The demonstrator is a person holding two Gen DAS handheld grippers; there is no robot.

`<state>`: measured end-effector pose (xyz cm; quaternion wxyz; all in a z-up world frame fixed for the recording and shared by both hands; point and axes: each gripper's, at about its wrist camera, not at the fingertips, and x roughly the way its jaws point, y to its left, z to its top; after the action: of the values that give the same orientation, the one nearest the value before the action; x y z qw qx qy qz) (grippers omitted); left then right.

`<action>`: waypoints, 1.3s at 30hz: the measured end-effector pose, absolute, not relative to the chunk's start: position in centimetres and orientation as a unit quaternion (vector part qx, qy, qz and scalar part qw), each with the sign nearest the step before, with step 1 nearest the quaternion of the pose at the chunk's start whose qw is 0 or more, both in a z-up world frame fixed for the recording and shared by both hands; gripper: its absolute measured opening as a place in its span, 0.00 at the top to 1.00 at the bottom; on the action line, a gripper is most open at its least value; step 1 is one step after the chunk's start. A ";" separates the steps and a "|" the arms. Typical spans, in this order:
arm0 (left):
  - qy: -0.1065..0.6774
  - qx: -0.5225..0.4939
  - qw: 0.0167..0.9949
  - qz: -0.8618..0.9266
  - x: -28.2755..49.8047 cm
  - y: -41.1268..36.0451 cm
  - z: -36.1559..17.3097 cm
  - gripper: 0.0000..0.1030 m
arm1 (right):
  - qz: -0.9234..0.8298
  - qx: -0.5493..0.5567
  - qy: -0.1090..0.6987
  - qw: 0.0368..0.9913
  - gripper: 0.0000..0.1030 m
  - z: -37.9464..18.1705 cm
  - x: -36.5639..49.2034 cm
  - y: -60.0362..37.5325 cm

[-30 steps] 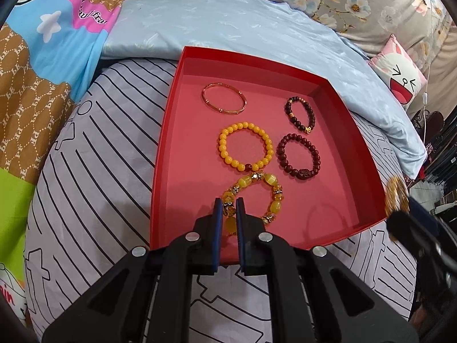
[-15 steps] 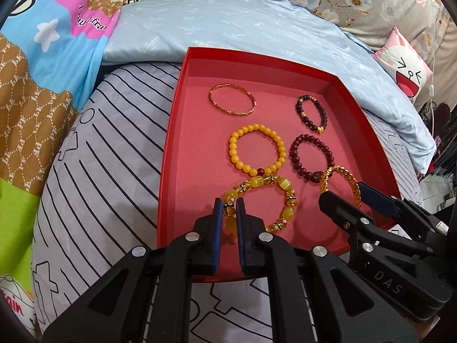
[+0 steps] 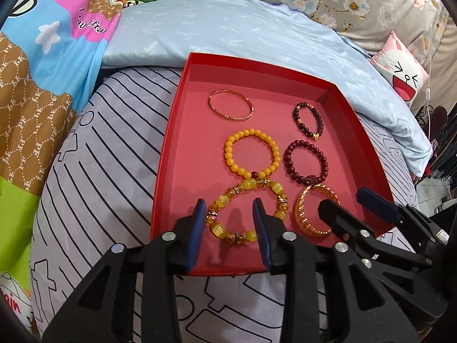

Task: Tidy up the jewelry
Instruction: 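Withdraw both open tools from the tray to the remaining rings, then grasp the dark purple bead strand with the left tool while the right tool grasps a gold ring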

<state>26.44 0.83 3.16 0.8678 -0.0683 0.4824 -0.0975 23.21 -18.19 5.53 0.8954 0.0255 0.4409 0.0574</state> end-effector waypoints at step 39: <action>0.510 -0.056 0.846 -0.143 11.0 -1.0 3.6 0.62 | 0.004 0.056 0.450 0.891 0.40 5.6 5.4 -24.3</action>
<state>11.05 -1.05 3.61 0.8462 -0.0557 0.5102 -0.1432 5.38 -24.28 5.62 0.8914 0.0562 0.4498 0.0041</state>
